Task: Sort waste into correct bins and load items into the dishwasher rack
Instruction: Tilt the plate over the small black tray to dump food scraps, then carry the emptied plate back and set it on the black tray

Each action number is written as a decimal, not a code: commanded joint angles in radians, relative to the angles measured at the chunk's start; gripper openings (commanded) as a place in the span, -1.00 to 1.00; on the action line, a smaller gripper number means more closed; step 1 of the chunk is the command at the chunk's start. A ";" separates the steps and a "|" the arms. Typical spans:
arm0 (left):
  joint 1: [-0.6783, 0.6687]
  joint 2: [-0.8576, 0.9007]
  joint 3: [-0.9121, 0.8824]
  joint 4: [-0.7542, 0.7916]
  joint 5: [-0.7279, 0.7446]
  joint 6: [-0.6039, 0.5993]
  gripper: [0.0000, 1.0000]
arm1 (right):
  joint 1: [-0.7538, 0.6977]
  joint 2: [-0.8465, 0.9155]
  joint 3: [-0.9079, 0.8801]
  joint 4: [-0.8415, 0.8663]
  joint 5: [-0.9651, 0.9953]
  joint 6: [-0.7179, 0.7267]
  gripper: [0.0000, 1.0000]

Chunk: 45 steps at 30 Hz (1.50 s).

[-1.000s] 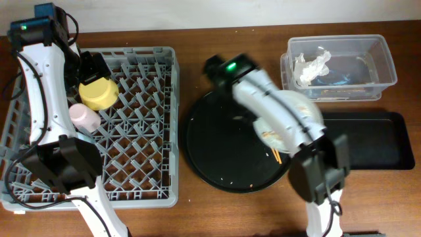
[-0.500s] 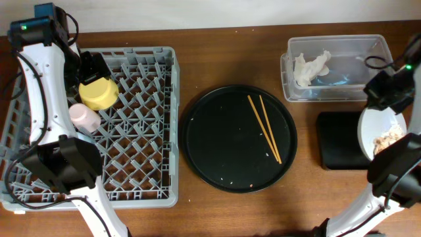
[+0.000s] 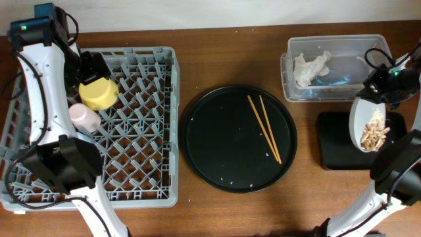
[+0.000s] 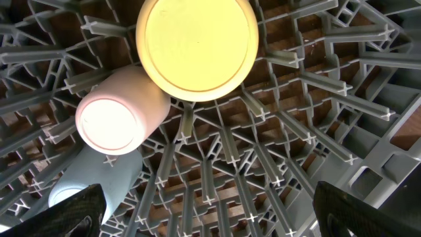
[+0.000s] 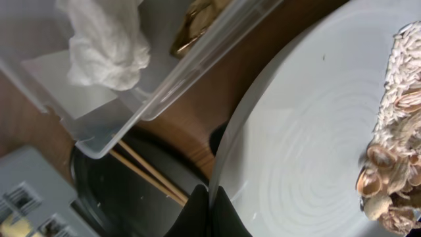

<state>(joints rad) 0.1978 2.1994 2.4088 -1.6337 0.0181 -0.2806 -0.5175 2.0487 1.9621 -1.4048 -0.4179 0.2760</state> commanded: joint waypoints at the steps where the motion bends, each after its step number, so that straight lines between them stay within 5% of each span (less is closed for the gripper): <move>1: 0.005 0.000 0.012 0.001 -0.005 0.005 0.99 | -0.012 0.011 0.018 -0.016 -0.144 -0.037 -0.92; 14: 0.008 0.000 0.012 0.001 -0.005 0.005 0.99 | -0.112 0.017 0.018 -0.119 -0.475 -0.280 -0.92; 18: 0.008 0.000 0.012 0.001 -0.005 0.005 0.98 | -0.114 0.020 0.018 -0.134 -0.495 -0.306 -0.92; 21: 0.008 0.000 0.012 0.001 -0.005 0.005 0.99 | -0.119 0.022 0.018 -0.141 -0.418 -0.187 -0.92; 23: 0.008 0.000 0.012 0.001 -0.005 0.005 0.99 | -0.133 0.022 0.018 -0.173 -0.566 -0.329 -0.93; 29: 0.008 0.000 0.012 0.001 -0.005 0.005 0.99 | -0.173 0.022 0.018 -0.145 -0.348 -0.143 -0.92; 32: 0.008 0.000 0.012 0.002 -0.005 0.005 0.99 | -0.196 0.022 0.018 -0.179 -0.572 -0.368 -0.92; 34: 0.008 0.000 0.012 0.001 -0.005 0.005 0.99 | -0.200 0.021 0.018 -0.192 -0.559 -0.319 -0.92; 36: 0.008 0.000 0.012 0.001 -0.005 0.005 0.99 | -0.203 0.021 0.018 -0.212 -0.645 -0.424 -0.92; 38: 0.008 0.000 0.012 0.001 -0.005 0.005 0.99 | -0.206 0.020 0.018 -0.220 -0.569 -0.274 -0.92; 40: 0.008 0.000 0.012 0.001 -0.005 0.005 0.99 | -0.219 0.019 0.018 -0.279 -0.710 -0.514 -0.92; 42: 0.008 0.000 0.012 0.002 -0.005 0.005 0.99 | -0.230 0.021 0.018 -0.222 -0.617 -0.384 -0.92; 44: 0.008 0.000 0.012 0.001 -0.005 0.005 0.99 | -0.250 0.020 0.018 -0.294 -0.702 -0.567 -0.92; 45: 0.008 0.000 0.012 0.001 -0.005 0.005 0.99 | -0.253 0.021 0.018 -0.265 -0.666 -0.534 -0.92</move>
<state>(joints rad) 0.1978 2.1994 2.4088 -1.6337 0.0181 -0.2806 -0.7525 2.0670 1.9636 -1.6917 -1.0595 -0.1768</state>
